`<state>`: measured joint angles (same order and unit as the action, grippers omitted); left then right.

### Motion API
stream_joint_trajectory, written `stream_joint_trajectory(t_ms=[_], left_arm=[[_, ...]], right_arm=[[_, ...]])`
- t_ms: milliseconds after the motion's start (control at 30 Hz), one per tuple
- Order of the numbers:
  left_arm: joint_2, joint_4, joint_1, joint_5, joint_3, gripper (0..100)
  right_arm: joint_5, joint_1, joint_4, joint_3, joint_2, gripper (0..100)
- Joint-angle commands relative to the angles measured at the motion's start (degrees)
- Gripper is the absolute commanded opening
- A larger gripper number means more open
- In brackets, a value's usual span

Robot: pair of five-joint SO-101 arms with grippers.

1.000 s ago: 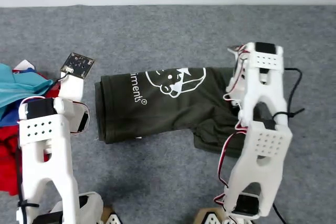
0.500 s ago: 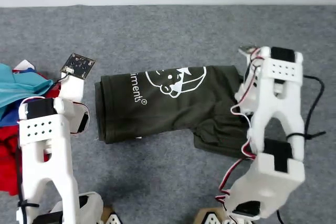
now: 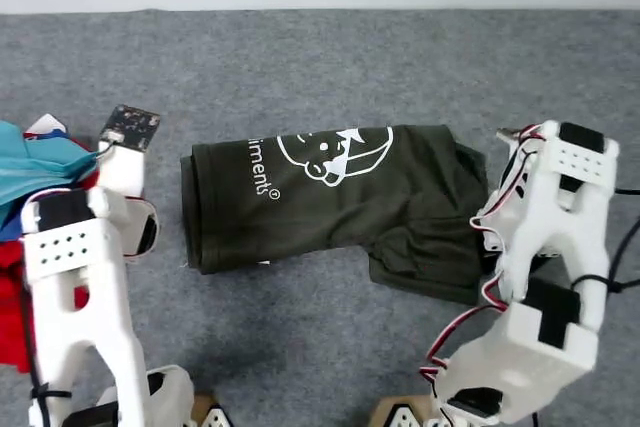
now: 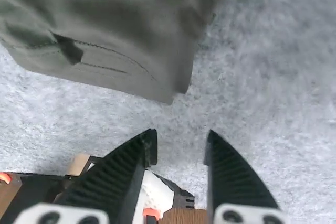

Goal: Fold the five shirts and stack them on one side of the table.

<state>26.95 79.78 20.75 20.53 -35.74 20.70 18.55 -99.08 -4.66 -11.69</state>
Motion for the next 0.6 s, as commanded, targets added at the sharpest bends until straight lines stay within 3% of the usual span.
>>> stream_joint_trajectory(t_ms=[0, 400, 567], left_arm=[[1.58, 0.70, 2.02, -0.35, 0.22, 9], [1.58, -2.29, 2.11, -0.62, 0.22, 7], [1.58, -3.87, -0.79, -0.62, 0.31, 2]], right_arm=[[-0.18, -1.71, 1.45, 0.18, -1.71, 12.5], [-2.55, -6.46, 3.12, 0.35, -4.35, 11.8], [-0.97, -6.29, 1.45, 0.35, -3.74, 3.0]])
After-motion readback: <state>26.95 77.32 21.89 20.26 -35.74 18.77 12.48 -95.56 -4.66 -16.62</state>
